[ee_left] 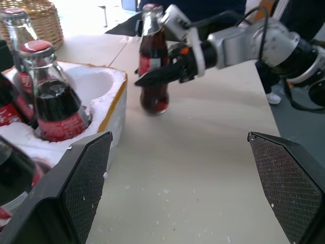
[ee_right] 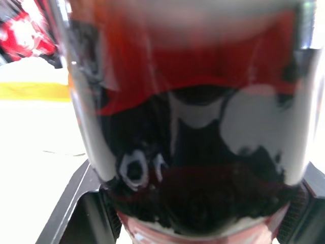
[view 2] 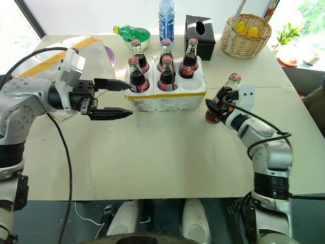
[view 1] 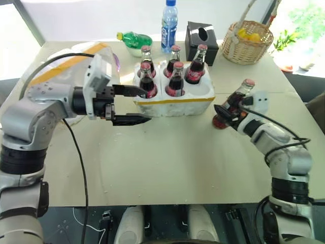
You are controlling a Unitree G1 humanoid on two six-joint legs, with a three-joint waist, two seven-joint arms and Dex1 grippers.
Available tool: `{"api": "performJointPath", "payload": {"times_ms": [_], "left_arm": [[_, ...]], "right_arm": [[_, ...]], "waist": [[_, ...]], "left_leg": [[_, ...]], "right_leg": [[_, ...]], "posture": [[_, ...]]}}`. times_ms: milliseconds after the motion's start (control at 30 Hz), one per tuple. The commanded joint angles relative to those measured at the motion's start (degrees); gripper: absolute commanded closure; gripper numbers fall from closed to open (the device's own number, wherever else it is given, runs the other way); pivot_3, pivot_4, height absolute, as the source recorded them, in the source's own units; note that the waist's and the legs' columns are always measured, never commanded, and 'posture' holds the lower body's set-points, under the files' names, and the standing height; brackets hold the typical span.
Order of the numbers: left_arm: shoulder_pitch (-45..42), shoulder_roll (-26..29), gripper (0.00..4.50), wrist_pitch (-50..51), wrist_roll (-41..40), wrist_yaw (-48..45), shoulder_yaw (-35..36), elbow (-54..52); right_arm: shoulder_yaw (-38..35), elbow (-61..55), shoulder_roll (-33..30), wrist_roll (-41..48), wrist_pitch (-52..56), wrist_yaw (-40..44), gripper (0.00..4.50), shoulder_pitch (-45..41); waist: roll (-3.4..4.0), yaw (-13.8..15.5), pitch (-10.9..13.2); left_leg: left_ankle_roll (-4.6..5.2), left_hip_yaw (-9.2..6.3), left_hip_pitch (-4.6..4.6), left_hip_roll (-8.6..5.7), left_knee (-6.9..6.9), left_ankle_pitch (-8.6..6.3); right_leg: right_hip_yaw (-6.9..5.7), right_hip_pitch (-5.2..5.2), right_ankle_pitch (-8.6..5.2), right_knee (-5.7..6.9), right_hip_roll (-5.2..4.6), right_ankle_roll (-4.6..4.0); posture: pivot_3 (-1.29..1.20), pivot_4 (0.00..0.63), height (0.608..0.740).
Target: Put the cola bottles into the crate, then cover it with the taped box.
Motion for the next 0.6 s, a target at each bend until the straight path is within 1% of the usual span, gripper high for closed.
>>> {"api": "performJointPath", "payload": {"times_ms": [33, 100, 133, 267, 433, 600], "left_arm": [[1.4, 1.6, 0.00, 0.4, -1.4, 0.7, 3.3, -2.7], [2.1, 1.6, 0.00, 0.4, -1.6, 1.2, 3.6, -3.1], [2.2, 1.5, 0.00, 0.3, -1.6, 1.4, 3.6, -3.2], [1.3, 0.9, 0.00, 0.1, -1.3, 1.9, 2.9, -2.5], [-0.1, 0.6, 0.00, -0.2, -0.9, 2.1, 2.5, -1.4], [0.0, 1.0, 0.00, 0.4, -1.3, 2.8, 3.0, -2.3]], "right_arm": [[-7.9, -9.1, -6.8, 7.6, 2.3, 1.9, 1.67, -7.6], [-7.9, -7.6, -8.9, 10.5, 4.0, 2.1, 1.67, -13.7], [-6.8, -6.0, -8.9, 10.8, 4.2, 2.1, 1.67, -16.9], [-0.4, 0.8, -6.1, 8.4, 2.8, 2.3, 1.67, -25.7], [8.4, 11.4, -1.0, 0.1, -4.0, 1.7, 1.67, -29.8], [13.8, 20.8, 2.6, -7.1, -10.9, 1.9, 1.67, -30.2]], "waist": [[0.05, -0.1, 0.0], [0.06, -0.4, 0.0], [0.07, -0.5, 0.0], [0.03, -0.5, 0.0], [0.00, 0.0, 0.0], [0.01, 0.1, 0.0]], "left_leg": [[0.00, 0.00, 0.00, 0.00, 0.00, 0.00], [0.00, 0.03, 0.01, 0.01, 0.01, 0.00], [0.00, 0.06, 0.04, 0.02, 0.01, 0.00], [-0.06, 0.03, 0.12, 0.04, -0.04, 0.03], [-0.06, 0.06, 0.02, 0.02, 0.00, 0.04], [-0.03, 0.05, -0.15, -0.03, -0.03, 0.02]], "right_leg": [[0.00, 0.00, 0.00, -0.01, 0.00, 0.00], [0.01, -0.03, 0.00, 0.00, 0.00, 0.00], [0.01, -0.04, 0.01, 0.00, 0.01, 0.00], [0.03, -0.05, -0.03, 0.09, 0.19, -0.09], [0.02, -0.06, -0.03, 0.07, 0.12, -0.09], [0.01, -0.15, -0.02, 0.10, 0.02, -0.06]], "posture": [[0.00, 0.150, 0.740], [0.00, 0.150, 0.740], [0.00, 0.150, 0.740], [0.00, 0.150, 0.740], [0.00, 0.150, 0.740], [0.00, 0.150, 0.740]]}}
